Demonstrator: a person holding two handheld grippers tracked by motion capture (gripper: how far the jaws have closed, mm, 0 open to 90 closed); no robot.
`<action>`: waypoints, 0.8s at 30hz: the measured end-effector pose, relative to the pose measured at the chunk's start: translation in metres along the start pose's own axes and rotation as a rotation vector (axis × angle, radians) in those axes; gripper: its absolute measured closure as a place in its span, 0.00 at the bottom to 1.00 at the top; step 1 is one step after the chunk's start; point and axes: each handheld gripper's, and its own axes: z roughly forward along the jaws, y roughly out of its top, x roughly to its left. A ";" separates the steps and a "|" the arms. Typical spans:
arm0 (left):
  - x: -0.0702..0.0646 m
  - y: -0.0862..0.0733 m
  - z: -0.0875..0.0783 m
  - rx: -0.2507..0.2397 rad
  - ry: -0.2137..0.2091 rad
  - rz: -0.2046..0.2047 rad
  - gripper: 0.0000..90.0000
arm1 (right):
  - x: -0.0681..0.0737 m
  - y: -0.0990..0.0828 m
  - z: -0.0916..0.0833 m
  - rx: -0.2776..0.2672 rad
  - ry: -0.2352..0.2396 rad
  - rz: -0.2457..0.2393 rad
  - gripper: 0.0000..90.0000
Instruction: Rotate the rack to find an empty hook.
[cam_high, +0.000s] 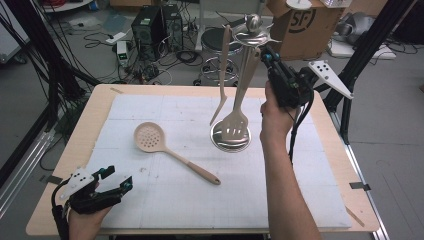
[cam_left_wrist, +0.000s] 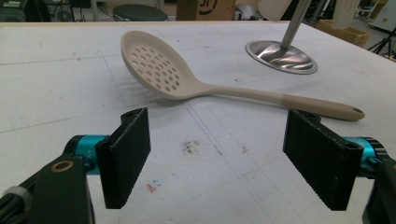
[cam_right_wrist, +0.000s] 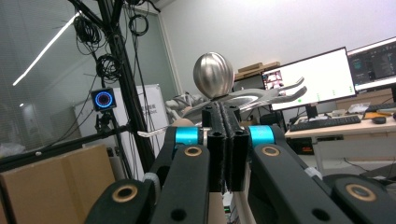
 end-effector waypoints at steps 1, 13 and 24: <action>0.000 0.000 0.000 0.000 0.000 -0.001 0.26 | 0.001 0.000 0.000 0.001 0.003 -0.004 1.00; 0.000 0.000 -0.001 -0.004 0.001 -0.003 0.26 | 0.014 -0.005 0.006 0.009 0.032 -0.021 1.00; 0.001 -0.001 -0.001 -0.003 0.004 -0.009 0.26 | 0.025 -0.011 0.013 0.012 0.049 -0.036 1.00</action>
